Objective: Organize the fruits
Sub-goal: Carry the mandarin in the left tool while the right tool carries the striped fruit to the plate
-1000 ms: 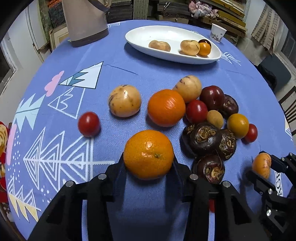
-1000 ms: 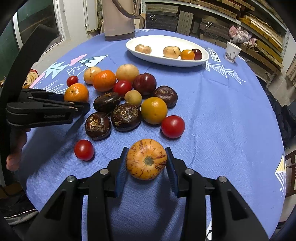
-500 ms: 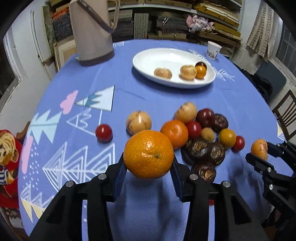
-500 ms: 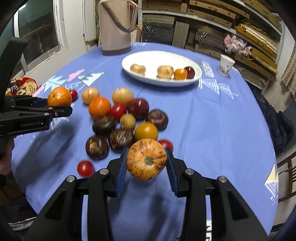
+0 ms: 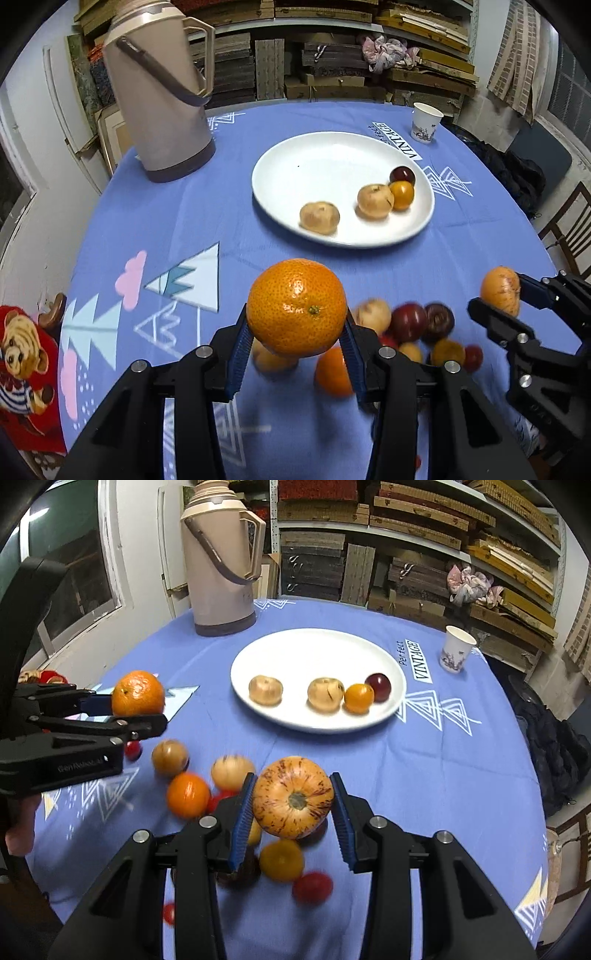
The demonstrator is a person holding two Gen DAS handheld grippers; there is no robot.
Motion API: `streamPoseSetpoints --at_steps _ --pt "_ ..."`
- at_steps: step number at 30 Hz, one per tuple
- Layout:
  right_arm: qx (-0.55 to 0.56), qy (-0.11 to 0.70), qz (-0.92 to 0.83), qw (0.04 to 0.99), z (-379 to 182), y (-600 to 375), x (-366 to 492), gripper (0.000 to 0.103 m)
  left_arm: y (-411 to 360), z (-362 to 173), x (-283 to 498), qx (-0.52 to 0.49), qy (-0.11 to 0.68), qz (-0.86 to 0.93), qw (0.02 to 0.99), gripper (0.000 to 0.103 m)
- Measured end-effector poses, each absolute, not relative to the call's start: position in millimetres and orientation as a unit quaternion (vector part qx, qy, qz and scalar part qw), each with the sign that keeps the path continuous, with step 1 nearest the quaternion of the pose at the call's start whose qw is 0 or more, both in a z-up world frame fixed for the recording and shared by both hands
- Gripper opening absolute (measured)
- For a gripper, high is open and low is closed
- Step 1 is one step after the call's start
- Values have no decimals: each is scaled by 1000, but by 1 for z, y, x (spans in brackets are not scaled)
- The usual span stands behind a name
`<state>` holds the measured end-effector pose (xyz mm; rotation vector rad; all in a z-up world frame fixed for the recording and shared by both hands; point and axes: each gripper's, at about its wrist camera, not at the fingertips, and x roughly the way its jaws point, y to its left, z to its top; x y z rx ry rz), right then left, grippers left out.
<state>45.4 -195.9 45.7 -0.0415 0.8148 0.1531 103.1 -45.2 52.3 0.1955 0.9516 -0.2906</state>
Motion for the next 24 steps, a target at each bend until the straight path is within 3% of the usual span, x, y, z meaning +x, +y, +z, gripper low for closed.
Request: streamPoseSetpoints --at_steps 24 --pt "-8 452 52 891 -4 -215 205 39 -90 7 255 86 512 -134 844 46"
